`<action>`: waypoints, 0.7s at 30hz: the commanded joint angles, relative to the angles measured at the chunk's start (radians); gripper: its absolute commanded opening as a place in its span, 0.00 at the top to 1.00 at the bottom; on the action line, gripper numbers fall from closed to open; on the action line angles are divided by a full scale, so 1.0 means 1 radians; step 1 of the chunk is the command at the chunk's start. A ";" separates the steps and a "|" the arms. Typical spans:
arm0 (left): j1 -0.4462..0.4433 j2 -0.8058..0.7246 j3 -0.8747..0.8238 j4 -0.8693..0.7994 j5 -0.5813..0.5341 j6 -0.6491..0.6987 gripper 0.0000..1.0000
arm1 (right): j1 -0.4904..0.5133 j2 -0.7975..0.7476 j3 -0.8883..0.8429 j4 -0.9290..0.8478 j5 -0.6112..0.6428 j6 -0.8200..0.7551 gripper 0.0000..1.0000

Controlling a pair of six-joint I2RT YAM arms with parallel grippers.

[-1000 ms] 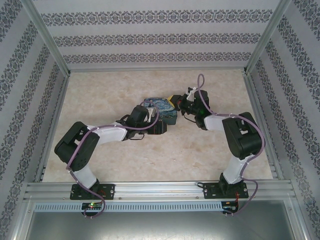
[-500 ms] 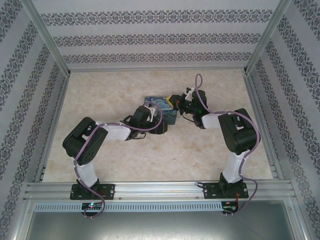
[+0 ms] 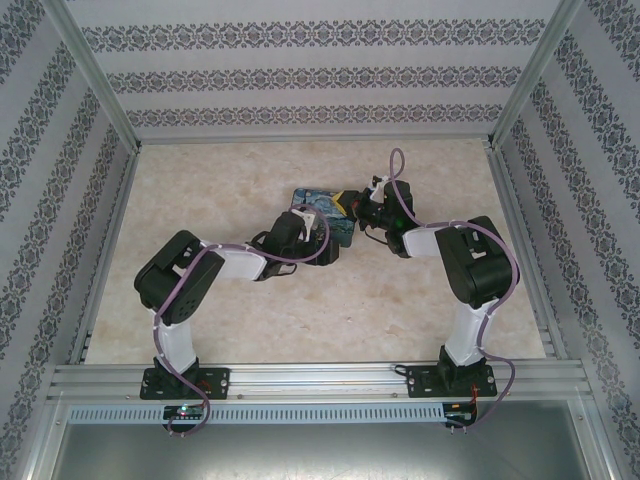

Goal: Unlock the padlock with the key

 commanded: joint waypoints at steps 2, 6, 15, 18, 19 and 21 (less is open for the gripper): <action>-0.016 0.021 0.025 0.085 0.035 -0.032 0.13 | 0.008 0.011 0.016 0.028 -0.006 0.008 1.00; -0.016 0.021 0.022 0.120 0.064 -0.064 0.13 | 0.008 0.011 0.012 0.028 -0.001 0.008 1.00; -0.016 0.015 0.010 0.186 0.101 -0.132 0.13 | 0.008 0.012 0.007 0.024 0.001 0.005 1.00; -0.016 0.021 0.014 0.183 0.099 -0.136 0.13 | 0.008 0.014 0.008 0.024 0.002 0.007 1.00; -0.017 0.025 0.017 0.180 0.098 -0.136 0.13 | 0.008 0.015 0.007 0.024 0.002 0.007 1.00; -0.016 0.035 0.021 0.172 0.094 -0.133 0.13 | 0.008 0.016 0.006 0.024 0.002 0.007 1.00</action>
